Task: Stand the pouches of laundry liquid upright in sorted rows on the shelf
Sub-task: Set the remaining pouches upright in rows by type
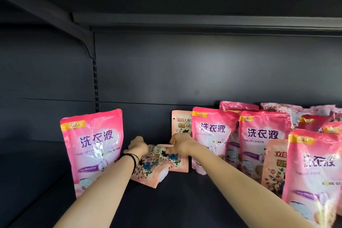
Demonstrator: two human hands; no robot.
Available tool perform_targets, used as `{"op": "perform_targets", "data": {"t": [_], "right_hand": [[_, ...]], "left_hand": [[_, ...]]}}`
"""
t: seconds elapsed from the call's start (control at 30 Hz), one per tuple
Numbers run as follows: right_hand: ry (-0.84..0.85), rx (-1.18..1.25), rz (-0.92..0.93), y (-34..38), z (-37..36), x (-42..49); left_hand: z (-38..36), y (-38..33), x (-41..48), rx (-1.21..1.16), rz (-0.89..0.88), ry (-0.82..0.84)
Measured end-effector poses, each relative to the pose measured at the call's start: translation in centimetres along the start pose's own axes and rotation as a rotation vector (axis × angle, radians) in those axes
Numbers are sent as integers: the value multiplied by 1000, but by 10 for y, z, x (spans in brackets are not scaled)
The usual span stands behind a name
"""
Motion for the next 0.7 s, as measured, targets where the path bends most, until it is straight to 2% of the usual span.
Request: {"op": "perform_targets", "data": {"t": [0.2, 0.33, 0.57, 0.7], "right_hand": [[-154, 159, 30, -3, 4, -7], [-304, 190, 83, -5, 9, -12], [-553, 336, 215, -2, 10, -26], [-549, 318, 214, 0, 9, -27]], "left_hand": [[28, -21, -26, -438, -55, -61], [52, -38, -49, -630, -251, -106], [81, -56, -82, -442, -676, -138], [83, -58, -94, -258, -817, -109]]}}
Point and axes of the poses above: each hand's wrist, its own x-axis towards the middle knuckle, its own z-axis out of the back of the hand, y = z × x, the point moved 2 cm from there along x, towards the middle knuckle, and after that the axes turned 2 degrees about x, right-handed, at the moved point
